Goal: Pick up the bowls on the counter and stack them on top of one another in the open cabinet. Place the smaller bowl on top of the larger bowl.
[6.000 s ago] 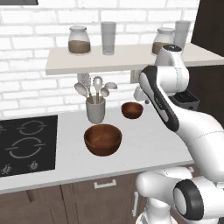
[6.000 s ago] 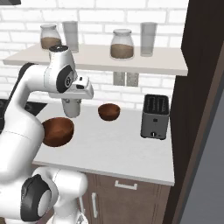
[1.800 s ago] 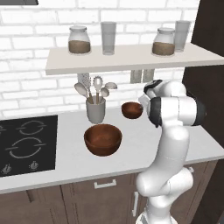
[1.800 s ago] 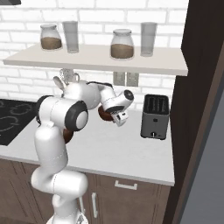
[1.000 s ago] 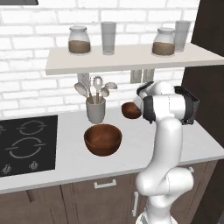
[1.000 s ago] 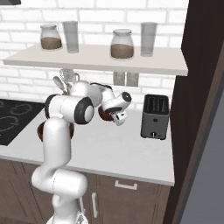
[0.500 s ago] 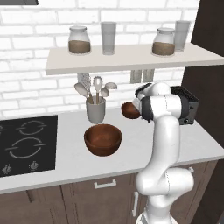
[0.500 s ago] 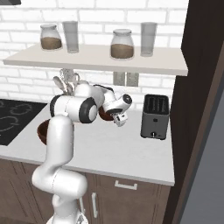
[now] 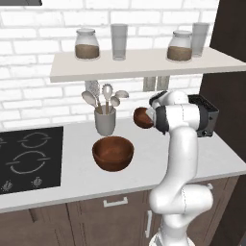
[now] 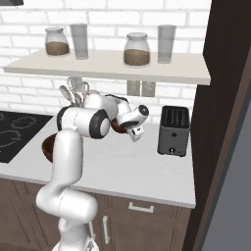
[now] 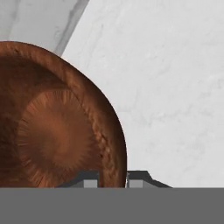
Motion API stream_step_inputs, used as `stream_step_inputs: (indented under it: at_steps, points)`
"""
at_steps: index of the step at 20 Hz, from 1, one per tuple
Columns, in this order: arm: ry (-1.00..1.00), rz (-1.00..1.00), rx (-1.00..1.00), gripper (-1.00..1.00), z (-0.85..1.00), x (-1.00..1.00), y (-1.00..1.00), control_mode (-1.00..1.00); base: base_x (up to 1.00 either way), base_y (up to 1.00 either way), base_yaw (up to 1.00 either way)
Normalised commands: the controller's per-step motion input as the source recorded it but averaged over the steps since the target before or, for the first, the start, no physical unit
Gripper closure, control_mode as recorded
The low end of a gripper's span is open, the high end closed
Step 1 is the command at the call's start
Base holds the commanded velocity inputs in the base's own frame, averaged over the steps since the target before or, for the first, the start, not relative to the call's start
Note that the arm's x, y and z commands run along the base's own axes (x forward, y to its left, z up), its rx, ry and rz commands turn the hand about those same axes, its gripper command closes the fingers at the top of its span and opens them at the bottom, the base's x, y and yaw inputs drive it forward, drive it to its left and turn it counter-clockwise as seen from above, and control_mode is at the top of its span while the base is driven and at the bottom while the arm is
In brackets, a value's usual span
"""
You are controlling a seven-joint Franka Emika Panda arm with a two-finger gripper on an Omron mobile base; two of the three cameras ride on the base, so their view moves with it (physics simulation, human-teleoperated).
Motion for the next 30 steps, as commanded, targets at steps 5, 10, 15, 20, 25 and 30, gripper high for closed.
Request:
stream_step_inputs:
  at_steps: [5, 10, 15, 20, 25, 30]
  points:
    - [0.00, 0.00, 0.00, 1.00, 0.00, -0.58, 0.00, -1.00, 0.00, 0.00, 0.00]
    - [-0.11, 0.00, 0.01, 1.00, 0.00, -1.00, -0.01, -1.00, 0.00, 0.00, 0.00]
    - [-0.12, -0.03, 0.07, 1.00, 0.21, -1.00, -0.07, -1.00, 0.00, 0.00, 0.00]
    - [-0.07, -0.10, 0.09, 1.00, 0.86, -1.00, -0.05, -1.00, 0.00, 0.00, 0.00]
    - [0.00, -0.06, 0.07, 1.00, 1.00, -1.00, -0.03, -1.00, 0.00, 0.00, 0.00]
    - [0.01, -0.02, 0.08, 1.00, 1.00, -1.00, 0.00, -1.00, 0.00, 0.00, 0.00]
